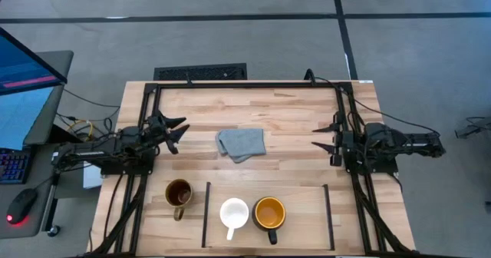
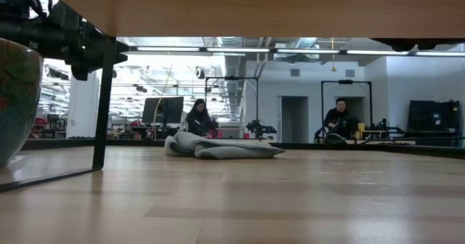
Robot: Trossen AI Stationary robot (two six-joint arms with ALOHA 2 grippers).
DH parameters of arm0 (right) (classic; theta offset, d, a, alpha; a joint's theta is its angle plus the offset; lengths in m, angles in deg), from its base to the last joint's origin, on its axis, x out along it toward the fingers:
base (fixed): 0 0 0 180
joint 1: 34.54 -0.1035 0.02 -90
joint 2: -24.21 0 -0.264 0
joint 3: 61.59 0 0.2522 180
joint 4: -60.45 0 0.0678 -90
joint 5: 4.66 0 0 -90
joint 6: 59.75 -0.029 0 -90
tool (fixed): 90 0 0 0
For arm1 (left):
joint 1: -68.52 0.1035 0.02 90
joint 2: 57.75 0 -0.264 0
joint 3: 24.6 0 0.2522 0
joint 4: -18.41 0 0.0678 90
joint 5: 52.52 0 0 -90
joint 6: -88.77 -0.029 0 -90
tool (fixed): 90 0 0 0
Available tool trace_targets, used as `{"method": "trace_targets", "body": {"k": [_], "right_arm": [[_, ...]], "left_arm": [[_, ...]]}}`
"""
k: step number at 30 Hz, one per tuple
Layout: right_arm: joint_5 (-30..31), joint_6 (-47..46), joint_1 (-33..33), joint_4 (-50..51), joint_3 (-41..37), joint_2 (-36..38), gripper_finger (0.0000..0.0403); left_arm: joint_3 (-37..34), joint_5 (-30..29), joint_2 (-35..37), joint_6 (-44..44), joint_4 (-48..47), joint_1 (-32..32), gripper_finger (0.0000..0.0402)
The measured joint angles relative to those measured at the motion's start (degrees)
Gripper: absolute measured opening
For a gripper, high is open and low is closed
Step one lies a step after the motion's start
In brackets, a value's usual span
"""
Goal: Stack small to large cups/mugs on shelf
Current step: Put the light brown mug on the shelf
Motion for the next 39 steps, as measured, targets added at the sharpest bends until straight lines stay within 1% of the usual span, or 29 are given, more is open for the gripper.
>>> {"method": "trace_targets", "body": {"k": [2,4,6,9,11,13,17,20,23,27,30,34,37,39], "right_arm": [[1.8,0.0,0.0,-0.3,0.0,0.0,0.0210],[3.3,0.0,0.0,-0.5,0.0,0.0,0.0210],[4.3,0.0,0.0,-0.6,0.0,0.0,0.0210],[4.5,0.0,0.0,-0.5,0.0,0.0,0.0210],[4.5,-0.6,0.0,-0.5,0.0,0.0,0.0210],[4.6,-0.9,0.0,-0.5,0.0,0.0,0.0210],[4.5,-1.8,0.0,-0.5,0.0,0.0,0.0210],[4.8,-2.4,0.0,-0.5,0.0,0.0,0.0210],[7.0,-2.4,0.0,-0.5,0.0,0.0,0.0210],[10.1,-2.4,0.0,-0.5,0.0,0.0,0.0210],[10.7,-2.4,0.0,-0.5,0.0,0.0,0.0210],[10.7,-2.5,0.0,-0.5,0.0,0.0,0.0210],[10.7,-2.5,0.0,-0.5,0.0,0.0,0.0210],[10.7,-2.5,0.0,-0.5,0.0,0.0,0.0210]], "left_arm": [[0.1,3.6,0.0,-1.2,-0.4,0.0,0.0165],[1.0,9.6,0.0,-3.6,-2.1,0.0,0.0165],[2.2,14.6,0.0,-5.5,-1.8,0.0,0.0165],[4.5,19.9,0.0,-6.5,-2.9,0.0,0.0165],[6.9,22.2,0.0,-6.0,-6.3,0.0,0.0165],[9.7,23.7,0.0,-5.0,-11.7,0.0,0.0165],[14.9,24.3,-2.6,-4.2,-22.2,-0.1,0.0165],[18.6,24.3,-6.7,-4.1,-26.5,-0.5,0.0161],[22.1,24.7,-12.2,-2.6,-28.9,-1.6,0.0155],[28.8,27.5,-20.8,-0.3,-33.6,-3.4,0.0146],[35.3,27.6,-27.6,2.8,-40.7,-4.8,0.0138],[44.5,28.4,-36.6,9.3,-54.1,-6.2,0.0127],[48.5,30.3,-42.2,13.4,-60.1,-7.1,0.0121],[49.3,32.3,-45.1,15.8,-60.8,-7.7,0.0118]]}}
